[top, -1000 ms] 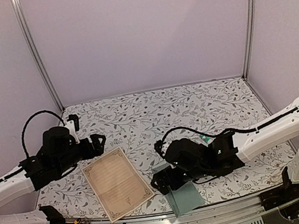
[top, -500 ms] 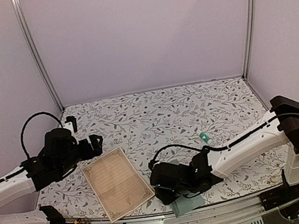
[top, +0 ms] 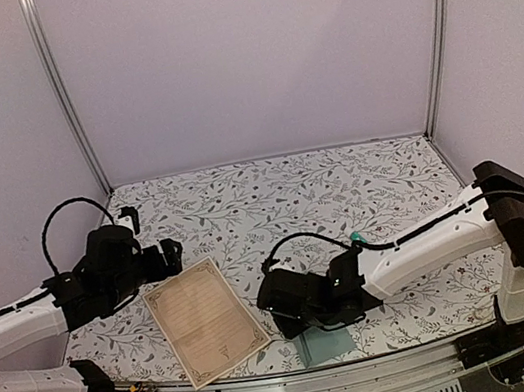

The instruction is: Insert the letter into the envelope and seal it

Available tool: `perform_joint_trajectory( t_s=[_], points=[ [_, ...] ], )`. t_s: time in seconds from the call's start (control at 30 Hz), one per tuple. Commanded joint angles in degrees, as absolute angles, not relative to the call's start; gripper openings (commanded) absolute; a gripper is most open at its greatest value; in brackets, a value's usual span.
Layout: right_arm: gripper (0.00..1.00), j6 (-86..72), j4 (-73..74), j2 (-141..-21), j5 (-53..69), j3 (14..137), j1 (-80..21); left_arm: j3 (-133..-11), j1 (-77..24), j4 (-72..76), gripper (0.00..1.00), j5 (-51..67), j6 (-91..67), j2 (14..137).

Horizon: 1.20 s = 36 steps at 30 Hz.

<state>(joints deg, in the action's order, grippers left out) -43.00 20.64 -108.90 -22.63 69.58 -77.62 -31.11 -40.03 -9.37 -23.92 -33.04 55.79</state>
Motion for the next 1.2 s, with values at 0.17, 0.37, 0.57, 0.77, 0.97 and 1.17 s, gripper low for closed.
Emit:
perform_joint_trajectory(
  t_s=[0.17,0.37,0.57,0.77,0.97,1.17],
  points=[
    [0.00,-29.4,17.1,-112.0,-25.1,76.4,-64.6,-31.2,-40.5,-9.9,1.00,-24.6,-33.3,54.8],
    [0.00,-23.4,15.6,-118.1,-23.2,84.9,-56.9,-31.3,-40.6,-9.4,1.00,-24.7,-33.1,55.3],
    [0.23,-24.9,15.1,-124.9,-19.6,92.0,-53.1,-31.4,-40.5,-9.4,1.00,-24.5,-33.0,55.7],
    [0.81,-19.7,9.8,-123.6,-8.9,92.6,-52.4,-31.3,-40.5,-9.3,1.00,-23.5,-32.9,55.0],
    [0.85,-9.7,-0.8,-119.8,16.1,87.0,-50.2,-31.1,-40.5,-8.7,1.00,-20.8,-32.2,53.6],
    [0.88,-3.2,-4.6,-122.5,33.7,88.4,-50.1,-30.4,-40.5,-7.8,1.00,-18.1,-31.7,51.5]
  ],
)
